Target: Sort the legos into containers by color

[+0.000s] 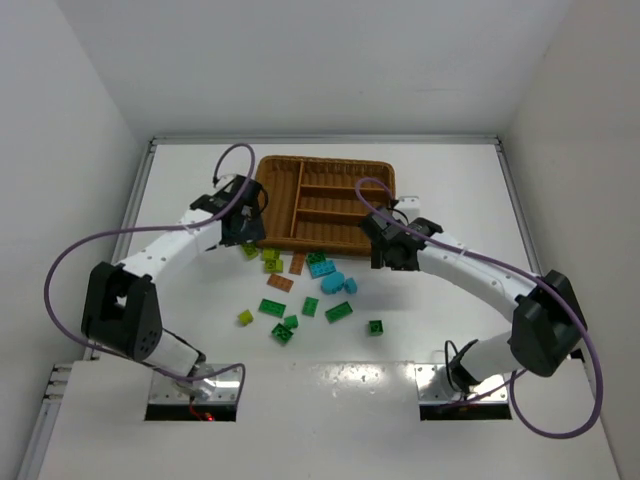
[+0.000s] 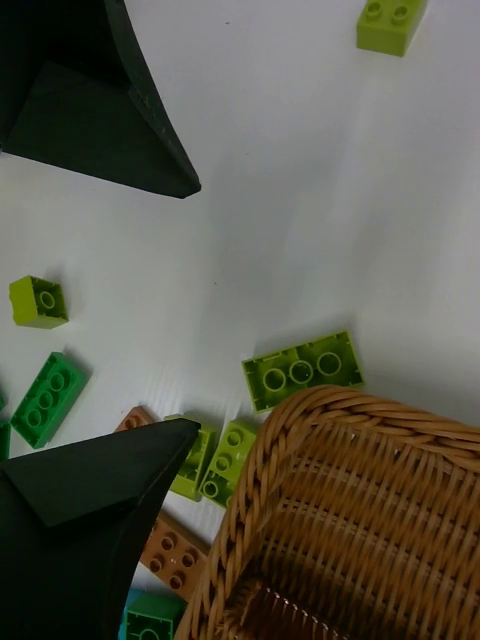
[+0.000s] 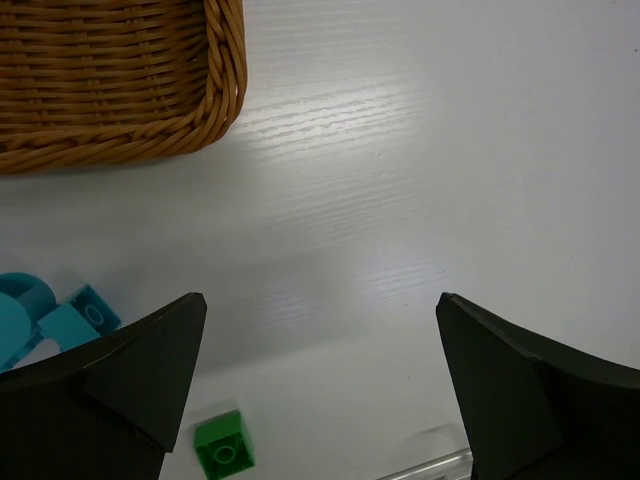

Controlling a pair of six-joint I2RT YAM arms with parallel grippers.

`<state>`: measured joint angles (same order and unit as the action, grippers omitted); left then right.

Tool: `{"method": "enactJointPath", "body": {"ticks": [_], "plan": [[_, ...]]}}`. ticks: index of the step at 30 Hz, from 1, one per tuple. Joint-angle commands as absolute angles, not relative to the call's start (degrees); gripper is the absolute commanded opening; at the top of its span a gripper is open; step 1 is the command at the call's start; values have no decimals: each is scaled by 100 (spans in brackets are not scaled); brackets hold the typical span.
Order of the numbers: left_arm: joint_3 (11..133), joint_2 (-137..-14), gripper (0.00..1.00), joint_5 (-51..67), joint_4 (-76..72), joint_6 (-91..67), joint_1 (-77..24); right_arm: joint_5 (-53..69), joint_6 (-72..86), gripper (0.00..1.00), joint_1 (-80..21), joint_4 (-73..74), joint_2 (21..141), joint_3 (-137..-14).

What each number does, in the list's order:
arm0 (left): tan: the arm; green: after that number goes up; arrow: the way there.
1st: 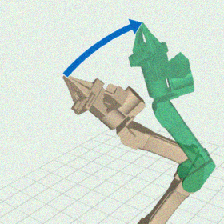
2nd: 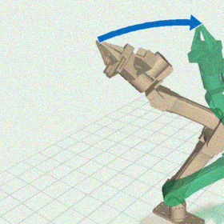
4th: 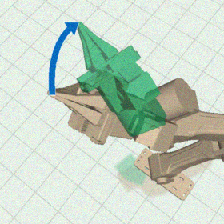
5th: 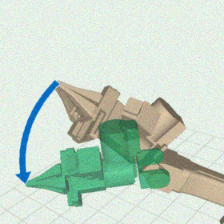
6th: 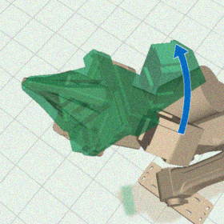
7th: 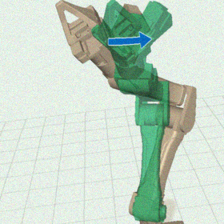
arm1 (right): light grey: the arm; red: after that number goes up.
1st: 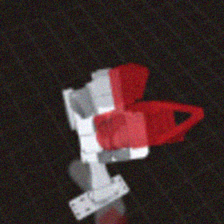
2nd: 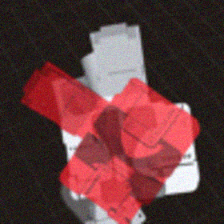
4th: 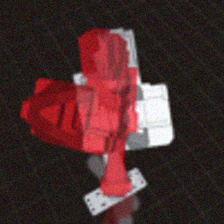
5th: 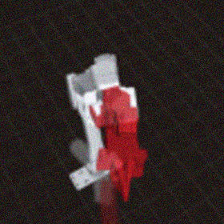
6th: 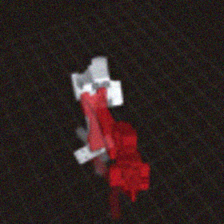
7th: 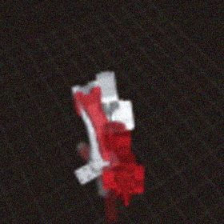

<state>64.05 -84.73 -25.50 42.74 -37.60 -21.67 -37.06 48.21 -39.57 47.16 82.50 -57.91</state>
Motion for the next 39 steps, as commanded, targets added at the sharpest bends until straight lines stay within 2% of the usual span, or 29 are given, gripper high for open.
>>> {"method": "enactJointPath", "body": {"ticks": [1, 10, 19, 23, 33, 37, 39], "plan": [[6680, -8561, 100, -2847, 4254, -3823, -2285, -3797, 5019, 100, -3973, 4790, 8042, -5836], [6794, -8736, 100, -4060, 5000, -4639, -2066, -3612, 5019, 100, -3973, 4676, 7682, -5722], [6601, -8963, 100, -3955, 4896, -4791, 330, -3016, 4755, 100, -3973, 4334, 7269, -5415], [6881, -9604, 100, -4007, 4782, -4536, 809, -2795, 4605, 100, -3973, 4333, 7269, -5414], [6908, -10423, 100, -2173, 3990, -4991, 1239, -3067, 4421, 100, -3973, 4658, 7462, -5985], [6908, -10477, 100, -1934, 3587, -5510, 1239, -3120, 4421, 100, -3973, 4852, 7672, -6108], [6908, -10634, 96, -1934, 3455, -5703, 1344, -3190, 4421, 100, -3973, 5001, 7726, -6240]]}}
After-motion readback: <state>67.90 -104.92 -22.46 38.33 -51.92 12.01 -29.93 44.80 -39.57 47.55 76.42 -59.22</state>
